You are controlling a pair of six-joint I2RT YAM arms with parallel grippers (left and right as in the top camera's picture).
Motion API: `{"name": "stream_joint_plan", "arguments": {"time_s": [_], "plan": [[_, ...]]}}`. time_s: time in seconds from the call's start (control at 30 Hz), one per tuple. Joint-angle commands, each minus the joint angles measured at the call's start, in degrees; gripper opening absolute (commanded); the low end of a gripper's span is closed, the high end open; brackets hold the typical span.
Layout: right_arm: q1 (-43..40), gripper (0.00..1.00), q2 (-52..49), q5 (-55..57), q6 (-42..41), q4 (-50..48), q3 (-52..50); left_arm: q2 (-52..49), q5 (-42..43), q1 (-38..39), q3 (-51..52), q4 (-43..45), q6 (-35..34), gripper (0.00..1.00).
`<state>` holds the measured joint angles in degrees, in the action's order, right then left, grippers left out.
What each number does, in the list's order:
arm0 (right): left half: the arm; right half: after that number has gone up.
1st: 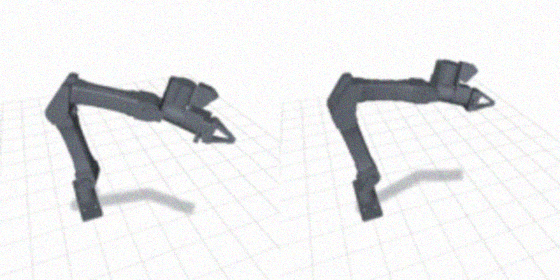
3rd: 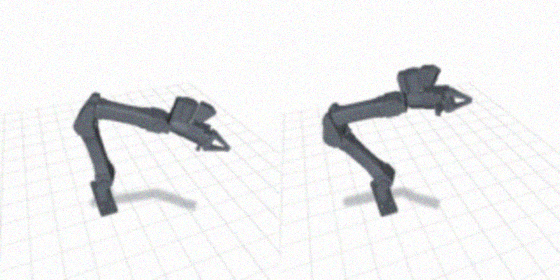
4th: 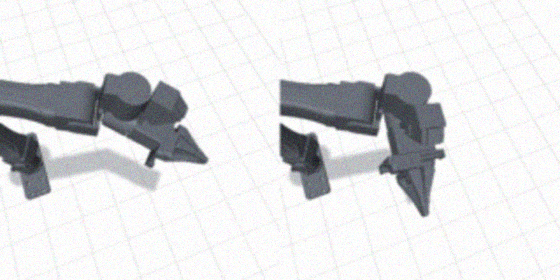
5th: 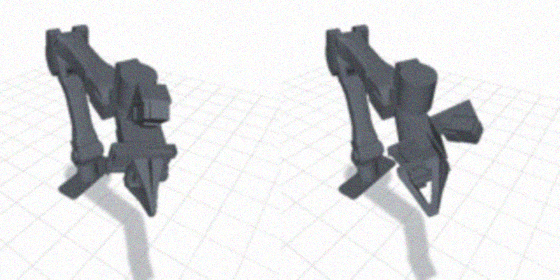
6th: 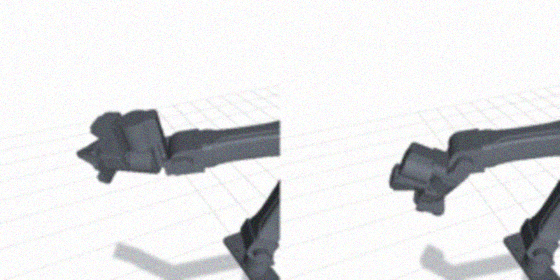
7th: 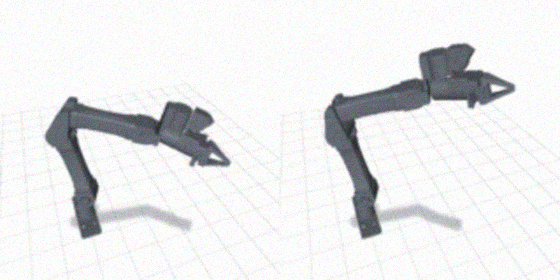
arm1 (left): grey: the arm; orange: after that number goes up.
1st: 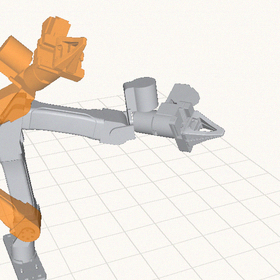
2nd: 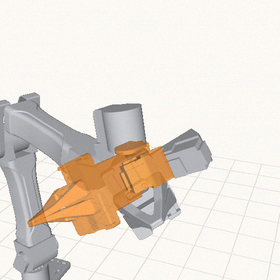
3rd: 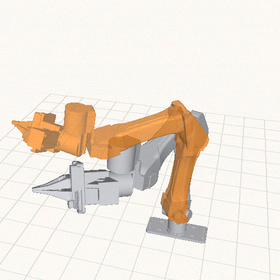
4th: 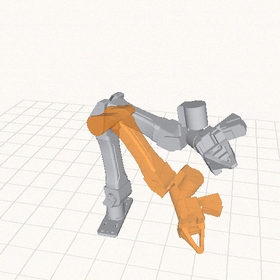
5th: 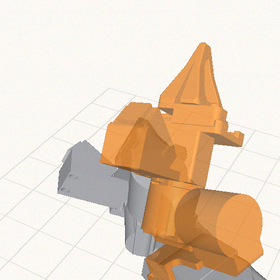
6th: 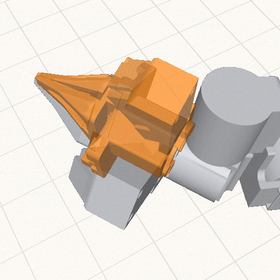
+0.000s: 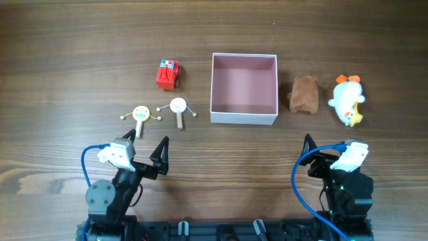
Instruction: Pack container
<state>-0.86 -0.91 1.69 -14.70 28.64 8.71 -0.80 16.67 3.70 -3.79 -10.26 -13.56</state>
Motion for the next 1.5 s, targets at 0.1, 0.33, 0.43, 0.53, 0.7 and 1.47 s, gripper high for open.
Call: {"name": "stream_joint_plan", "arguments": {"time_s": [0.1,0.33,0.43,0.53,0.7,1.47], "plan": [[-0.3,1.00,0.5,-0.5,-0.5,0.0,-0.1,0.6,1.1,0.2,0.5,0.2,1.2,1.00],[-0.3,0.99,0.5,-0.5,-0.5,0.0,-0.1,0.6,1.1,0.2,0.5,0.2,1.2,1.00],[-0.3,1.00,0.5,-0.5,-0.5,0.0,-0.1,0.6,1.1,0.2,0.5,0.2,1.2,1.00],[-0.3,1.00,0.5,-0.5,-0.5,0.0,-0.1,0.6,1.1,0.2,0.5,0.2,1.2,1.00],[-0.3,1.00,0.5,-0.5,-0.5,-0.1,-0.1,0.6,1.1,0.2,0.5,0.2,1.2,1.00],[-0.3,1.00,-14.0,-11.8,-4.3,-2.9,14.6,-15.4,-2.8,0.2,-14.9,-4.6,-9.4,1.00]]}}
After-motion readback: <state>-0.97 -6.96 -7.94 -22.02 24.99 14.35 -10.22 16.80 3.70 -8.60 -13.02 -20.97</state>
